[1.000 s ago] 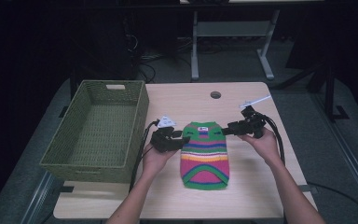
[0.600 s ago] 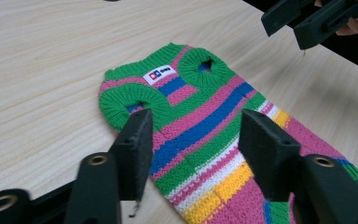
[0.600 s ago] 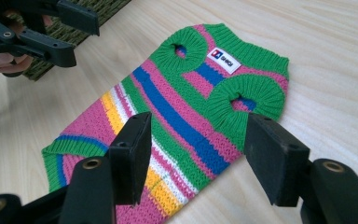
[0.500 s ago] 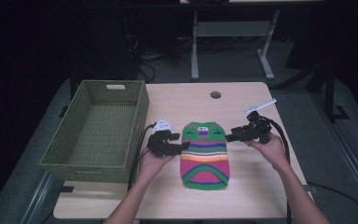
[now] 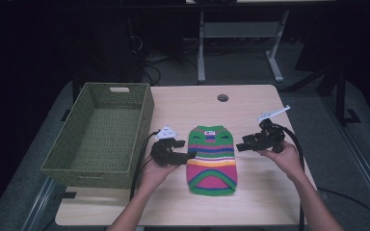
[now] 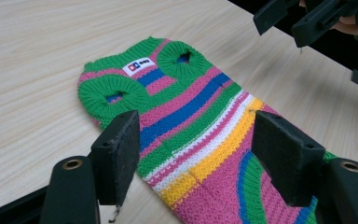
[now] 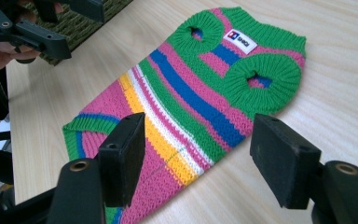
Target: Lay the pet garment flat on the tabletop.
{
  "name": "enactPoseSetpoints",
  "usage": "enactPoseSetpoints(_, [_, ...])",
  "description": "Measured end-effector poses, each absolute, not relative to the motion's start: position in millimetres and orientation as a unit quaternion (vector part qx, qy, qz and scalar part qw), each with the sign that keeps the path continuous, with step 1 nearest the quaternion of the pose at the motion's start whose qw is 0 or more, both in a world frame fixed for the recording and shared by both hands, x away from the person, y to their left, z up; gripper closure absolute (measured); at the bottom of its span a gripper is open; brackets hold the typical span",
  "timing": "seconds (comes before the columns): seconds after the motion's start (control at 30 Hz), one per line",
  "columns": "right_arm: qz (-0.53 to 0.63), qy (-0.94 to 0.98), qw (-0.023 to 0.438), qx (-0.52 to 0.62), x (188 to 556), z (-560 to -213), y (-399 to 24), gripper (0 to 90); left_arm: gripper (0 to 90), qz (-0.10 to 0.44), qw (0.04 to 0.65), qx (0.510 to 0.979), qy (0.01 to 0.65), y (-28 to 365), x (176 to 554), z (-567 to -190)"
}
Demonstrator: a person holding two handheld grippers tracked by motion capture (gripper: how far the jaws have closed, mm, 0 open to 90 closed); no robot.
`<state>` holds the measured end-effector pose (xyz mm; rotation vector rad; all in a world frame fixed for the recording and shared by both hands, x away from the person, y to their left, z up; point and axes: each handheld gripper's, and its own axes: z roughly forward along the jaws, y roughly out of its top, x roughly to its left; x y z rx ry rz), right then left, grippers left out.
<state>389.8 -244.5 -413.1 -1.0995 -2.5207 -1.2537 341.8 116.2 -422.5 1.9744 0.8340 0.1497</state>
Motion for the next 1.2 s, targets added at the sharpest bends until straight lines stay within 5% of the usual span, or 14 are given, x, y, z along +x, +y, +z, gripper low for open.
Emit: enactPoseSetpoints(1.2, [-0.426,-0.828,0.057,-0.360,351,-424,-272,29.2,26.4,0.053,0.465,0.823,0.323,123,309,-430])
